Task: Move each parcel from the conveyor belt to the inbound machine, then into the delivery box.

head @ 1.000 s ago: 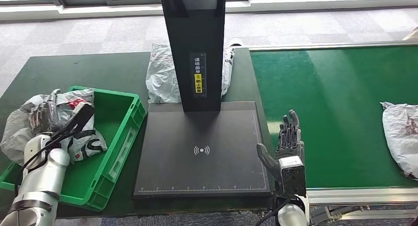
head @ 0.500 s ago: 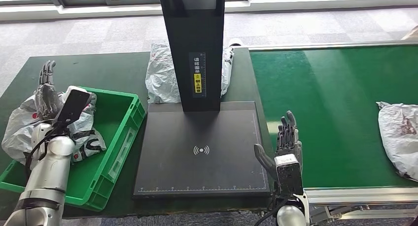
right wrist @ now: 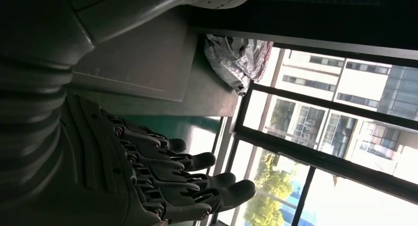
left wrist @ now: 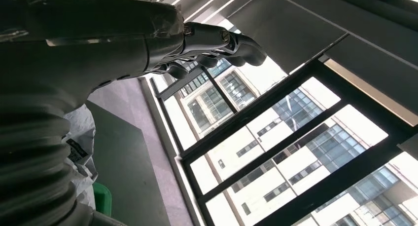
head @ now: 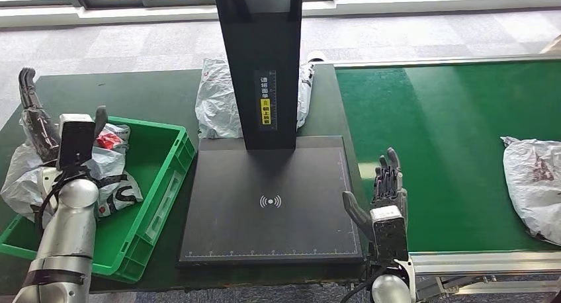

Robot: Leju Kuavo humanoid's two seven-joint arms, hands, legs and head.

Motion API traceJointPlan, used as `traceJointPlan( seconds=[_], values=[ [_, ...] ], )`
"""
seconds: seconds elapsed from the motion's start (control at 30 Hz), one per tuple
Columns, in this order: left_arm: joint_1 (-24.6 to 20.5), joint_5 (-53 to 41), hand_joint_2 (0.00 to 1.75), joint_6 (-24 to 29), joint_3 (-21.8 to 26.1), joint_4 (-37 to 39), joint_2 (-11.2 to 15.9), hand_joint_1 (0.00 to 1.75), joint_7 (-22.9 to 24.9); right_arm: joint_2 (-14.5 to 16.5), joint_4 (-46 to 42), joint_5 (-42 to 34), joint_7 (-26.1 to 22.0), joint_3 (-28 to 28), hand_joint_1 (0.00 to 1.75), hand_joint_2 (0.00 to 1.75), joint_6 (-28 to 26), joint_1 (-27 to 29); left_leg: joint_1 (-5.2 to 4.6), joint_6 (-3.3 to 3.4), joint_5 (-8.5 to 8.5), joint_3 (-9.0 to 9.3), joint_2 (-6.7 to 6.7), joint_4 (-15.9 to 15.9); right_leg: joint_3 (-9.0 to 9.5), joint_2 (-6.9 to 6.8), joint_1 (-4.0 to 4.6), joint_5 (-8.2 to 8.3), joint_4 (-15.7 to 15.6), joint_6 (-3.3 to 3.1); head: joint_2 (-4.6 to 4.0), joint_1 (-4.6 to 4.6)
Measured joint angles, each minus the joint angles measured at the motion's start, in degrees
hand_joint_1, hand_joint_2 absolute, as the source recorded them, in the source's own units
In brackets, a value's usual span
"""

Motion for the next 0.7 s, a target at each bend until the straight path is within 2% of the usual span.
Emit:
traceJointPlan(
  seconds=[0.07, 0.23, 0.33, 0.5, 0.7],
  values=[
    [0.27, 2.92, 1.75, -1.04, -0.96, -0.75, -1.17, 0.0, -0.91, 0.25, 0.0, 0.18, -0.02, -0.2, 0.0, 1.75, 0.01, -0.07, -0.01, 0.01, 0.0, 0.0, -0.03, 0.01, 0.01, -0.03, -0.01, 0.0, -0.02, 0.0, 0.01, 0.0],
    [3.03, 12.11, 1.75, -13.04, -7.78, -2.29, -5.3, 0.0, -2.31, 0.61, 0.03, 3.4, 1.13, -0.49, 0.0, 1.75, 2.21, -1.09, -0.06, 0.04, -0.02, -0.02, -0.04, 0.02, 0.06, -0.07, -0.08, 0.02, -0.03, 0.04, -0.01, 0.0],
    [5.52, 16.32, 1.75, -17.63, -12.66, -3.01, -8.22, 0.0, -3.19, 0.81, 0.71, 5.13, 2.22, -0.49, 0.0, 1.75, 4.52, -2.84, -0.08, 0.07, -0.04, -0.03, -0.01, 0.05, 0.05, -0.04, -0.09, 0.04, -0.04, 0.07, -0.01, 0.01],
    [7.09, 17.77, 1.75, -17.51, -19.49, -2.27, -11.72, 0.0, -2.72, 1.39, 3.43, 5.81, 2.61, -0.46, 0.0, 1.75, 6.19, -5.95, -0.07, 0.1, -0.06, -0.07, -0.08, 0.07, 0.05, -0.08, -0.09, 0.04, -0.05, 0.08, -0.01, -0.01],
    [7.15, 16.98, 1.75, -15.06, -24.45, 1.01, -13.93, 0.0, -2.28, 2.24, 6.99, 5.88, 2.8, -0.2, 0.0, 1.75, 6.23, -7.95, -0.03, 0.09, -0.05, -0.09, -0.09, 0.06, 0.02, -0.08, -0.06, 0.04, -0.02, 0.08, 0.01, 0.0]
  ],
)
